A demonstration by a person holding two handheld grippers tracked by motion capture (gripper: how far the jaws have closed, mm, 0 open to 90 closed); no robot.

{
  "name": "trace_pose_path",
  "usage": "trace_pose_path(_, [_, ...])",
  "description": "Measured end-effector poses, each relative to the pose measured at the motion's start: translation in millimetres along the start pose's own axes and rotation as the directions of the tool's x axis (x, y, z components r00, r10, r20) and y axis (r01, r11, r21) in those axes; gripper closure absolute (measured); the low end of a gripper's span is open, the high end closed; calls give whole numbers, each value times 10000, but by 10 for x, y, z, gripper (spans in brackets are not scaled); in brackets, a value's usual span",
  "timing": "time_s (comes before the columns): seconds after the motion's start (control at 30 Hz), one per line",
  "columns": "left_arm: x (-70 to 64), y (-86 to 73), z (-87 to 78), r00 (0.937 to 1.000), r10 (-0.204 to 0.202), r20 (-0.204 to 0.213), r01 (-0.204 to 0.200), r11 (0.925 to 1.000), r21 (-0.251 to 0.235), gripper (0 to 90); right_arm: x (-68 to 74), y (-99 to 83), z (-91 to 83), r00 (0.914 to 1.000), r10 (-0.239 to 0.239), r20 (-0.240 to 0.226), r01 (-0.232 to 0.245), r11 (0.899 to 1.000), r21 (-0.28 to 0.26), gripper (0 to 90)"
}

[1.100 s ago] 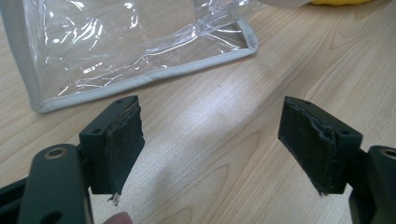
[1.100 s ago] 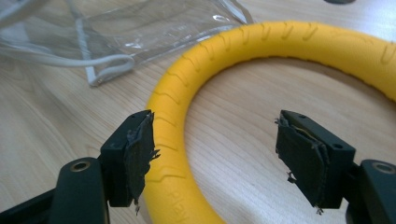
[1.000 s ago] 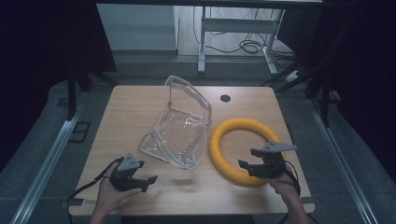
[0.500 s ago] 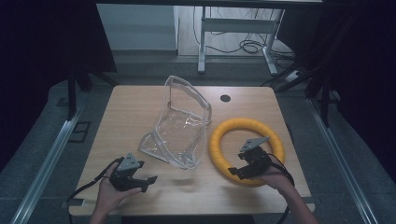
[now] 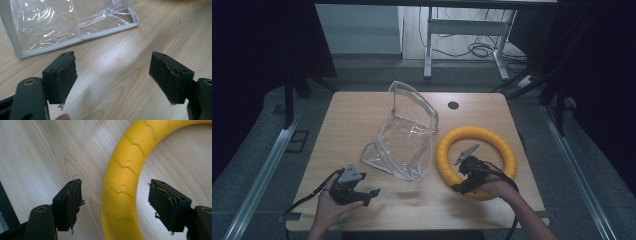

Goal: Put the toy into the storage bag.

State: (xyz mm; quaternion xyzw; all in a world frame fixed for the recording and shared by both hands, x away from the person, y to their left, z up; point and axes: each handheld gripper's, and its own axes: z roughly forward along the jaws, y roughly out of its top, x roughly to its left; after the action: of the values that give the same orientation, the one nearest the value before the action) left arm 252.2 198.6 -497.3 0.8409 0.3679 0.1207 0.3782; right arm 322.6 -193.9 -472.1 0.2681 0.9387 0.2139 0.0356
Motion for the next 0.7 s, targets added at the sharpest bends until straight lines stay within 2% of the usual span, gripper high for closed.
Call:
trace_pose_path(0.1, [-1, 0, 3, 10000, 4, 3, -4, 10000, 11, 218, -9, 4, 94, 9999, -150, 49, 147, 9986, 512, 274])
trace_pose_path(0.17, [0, -1, 6, 10000, 14, 2, -14, 10000, 17, 218, -13, 1, 111, 9999, -135, 95, 129, 9982, 594, 277])
trace_pose_path(0.2, [0, -1, 10, 10000, 19, -4, -19, 10000, 48, 218, -40, -11, 150, 9998, -175, 103, 165, 9958, 898, 280])
trace_pose_path(0.37, [-1, -1, 11, 10000, 23, -4, -23, 10000, 43, 217, -76, -20, 218, 9999, -151, 54, 143, 9923, 1231, 296])
trace_pose_path(0.4, [-1, -1, 7, 10000, 28, -7, -28, 10000, 38, 216, -76, -20, 256, 9997, -230, 28, 224, 9891, 1457, 307])
trace_pose_path(0.43, [-1, -1, 7, 10000, 28, -7, -28, 10000, 38, 216, -76, -20, 256, 9997, -230, 28, 224, 9891, 1457, 307])
trace_pose_path(0.47, [0, -1, 4, 10000, 28, -20, -28, 10000, 40, 216, -75, -21, 278, 9991, -412, -17, 409, 9845, 1707, 308])
trace_pose_path(0.57, [0, -1, 12, 10000, 41, -9, -41, 10000, 54, 216, -65, -25, 302, 9994, -343, -105, 357, 9811, 1904, 316])
trace_pose_path(0.7, [-3, -2, 17, 10000, 37, -1, -37, 10000, 72, 216, -56, -19, 334, 9986, -522, 11, 508, 9770, 2071, 356])
